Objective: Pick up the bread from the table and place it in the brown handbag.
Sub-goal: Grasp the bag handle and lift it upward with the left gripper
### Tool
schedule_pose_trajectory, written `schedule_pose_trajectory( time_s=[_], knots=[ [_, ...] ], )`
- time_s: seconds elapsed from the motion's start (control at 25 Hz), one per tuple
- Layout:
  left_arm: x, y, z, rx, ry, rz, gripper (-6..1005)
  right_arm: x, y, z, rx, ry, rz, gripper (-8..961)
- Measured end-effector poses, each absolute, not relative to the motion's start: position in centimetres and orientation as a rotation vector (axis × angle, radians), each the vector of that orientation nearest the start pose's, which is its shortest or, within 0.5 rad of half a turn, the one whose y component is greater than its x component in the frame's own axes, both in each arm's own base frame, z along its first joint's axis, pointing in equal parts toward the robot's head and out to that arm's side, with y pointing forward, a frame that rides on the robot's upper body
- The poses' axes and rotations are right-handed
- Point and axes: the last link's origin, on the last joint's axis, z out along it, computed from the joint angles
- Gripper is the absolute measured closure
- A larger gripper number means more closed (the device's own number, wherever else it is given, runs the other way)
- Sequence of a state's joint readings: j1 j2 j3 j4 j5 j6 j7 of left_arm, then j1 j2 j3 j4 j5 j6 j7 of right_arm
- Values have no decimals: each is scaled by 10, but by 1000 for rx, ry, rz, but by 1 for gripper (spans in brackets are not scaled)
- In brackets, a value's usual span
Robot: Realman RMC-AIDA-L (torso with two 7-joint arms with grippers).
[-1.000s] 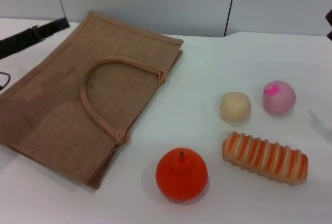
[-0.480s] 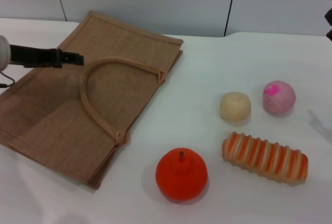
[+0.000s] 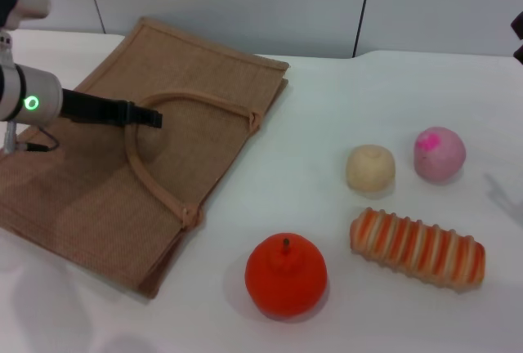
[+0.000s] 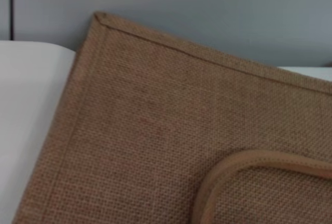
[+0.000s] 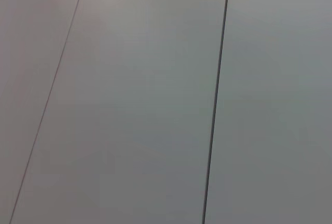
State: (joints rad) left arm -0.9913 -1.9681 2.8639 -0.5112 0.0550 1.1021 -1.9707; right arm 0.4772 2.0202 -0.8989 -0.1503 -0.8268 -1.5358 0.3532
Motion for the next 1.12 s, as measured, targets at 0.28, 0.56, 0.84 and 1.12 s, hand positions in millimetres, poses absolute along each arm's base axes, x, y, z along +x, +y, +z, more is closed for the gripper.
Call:
schedule_pose_trajectory(
  time_s=[0.28,0.56,0.84,1.12],
  knots=[
    [-294,432,32,-2156,-1386,-91,265,285,336,41,-1779,86,972,100],
    [-294,433,31,-2148,-1394,-84,266,285,336,41,-1779,85,972,101],
    [-296,431,31,-2143,-1417,-57,385,285,336,42,-1778,82,975,101],
    [-299,430,29,-2143,-1425,-17,623,284,336,42,-1778,78,980,101]
  ],
)
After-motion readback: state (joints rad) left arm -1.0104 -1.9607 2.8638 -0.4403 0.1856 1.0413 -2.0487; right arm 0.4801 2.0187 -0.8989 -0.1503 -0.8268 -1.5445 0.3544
